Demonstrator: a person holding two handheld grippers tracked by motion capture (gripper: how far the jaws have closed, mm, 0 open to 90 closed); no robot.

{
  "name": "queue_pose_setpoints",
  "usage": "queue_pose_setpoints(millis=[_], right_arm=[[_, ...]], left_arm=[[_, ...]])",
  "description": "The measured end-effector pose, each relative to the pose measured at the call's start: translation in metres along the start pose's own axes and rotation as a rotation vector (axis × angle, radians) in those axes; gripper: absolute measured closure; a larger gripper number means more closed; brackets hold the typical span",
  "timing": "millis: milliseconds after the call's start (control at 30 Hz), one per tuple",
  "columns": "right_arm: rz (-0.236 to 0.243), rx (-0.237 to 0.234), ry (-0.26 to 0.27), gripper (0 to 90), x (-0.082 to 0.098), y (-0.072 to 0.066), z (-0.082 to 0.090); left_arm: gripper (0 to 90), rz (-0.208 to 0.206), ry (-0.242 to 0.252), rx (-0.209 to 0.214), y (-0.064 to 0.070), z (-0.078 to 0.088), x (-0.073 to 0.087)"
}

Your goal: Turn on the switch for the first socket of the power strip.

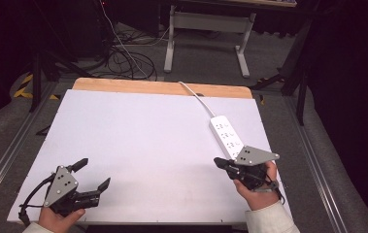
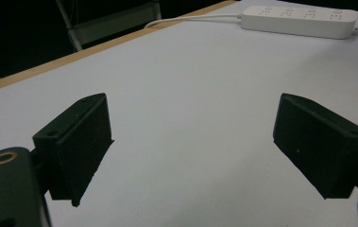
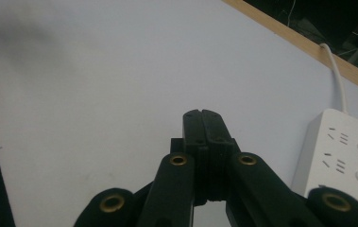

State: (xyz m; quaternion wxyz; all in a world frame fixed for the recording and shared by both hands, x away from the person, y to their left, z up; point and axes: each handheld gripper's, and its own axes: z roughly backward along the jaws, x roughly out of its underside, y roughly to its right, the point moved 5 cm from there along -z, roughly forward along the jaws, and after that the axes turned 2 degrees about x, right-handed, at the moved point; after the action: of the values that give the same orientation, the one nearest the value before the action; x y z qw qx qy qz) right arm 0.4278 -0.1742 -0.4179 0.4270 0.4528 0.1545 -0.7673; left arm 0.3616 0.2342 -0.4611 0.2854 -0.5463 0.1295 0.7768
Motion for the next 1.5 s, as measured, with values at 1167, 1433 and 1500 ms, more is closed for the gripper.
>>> queue_pose_setpoints(millis=[1167,1433,1500], right_arm=[[-0.158,0.142,-0.075,90.0,-0.025,0.089,-0.037],[-0.195,0.173,-0.078,90.0,-0.024,0.107,-0.047],[-0.198,0.178,-0.079,90.0,-0.024,0.109,-0.048]], left_arm=[[13.1,0.009,-0.005,-0.003,-0.001,0.000,0.001],[13.2,0.009,-0.005,-0.004,-0.001,0.000,0.001],[13.2,0.009,-0.005,-0.003,-0.001,0.000,0.001]])
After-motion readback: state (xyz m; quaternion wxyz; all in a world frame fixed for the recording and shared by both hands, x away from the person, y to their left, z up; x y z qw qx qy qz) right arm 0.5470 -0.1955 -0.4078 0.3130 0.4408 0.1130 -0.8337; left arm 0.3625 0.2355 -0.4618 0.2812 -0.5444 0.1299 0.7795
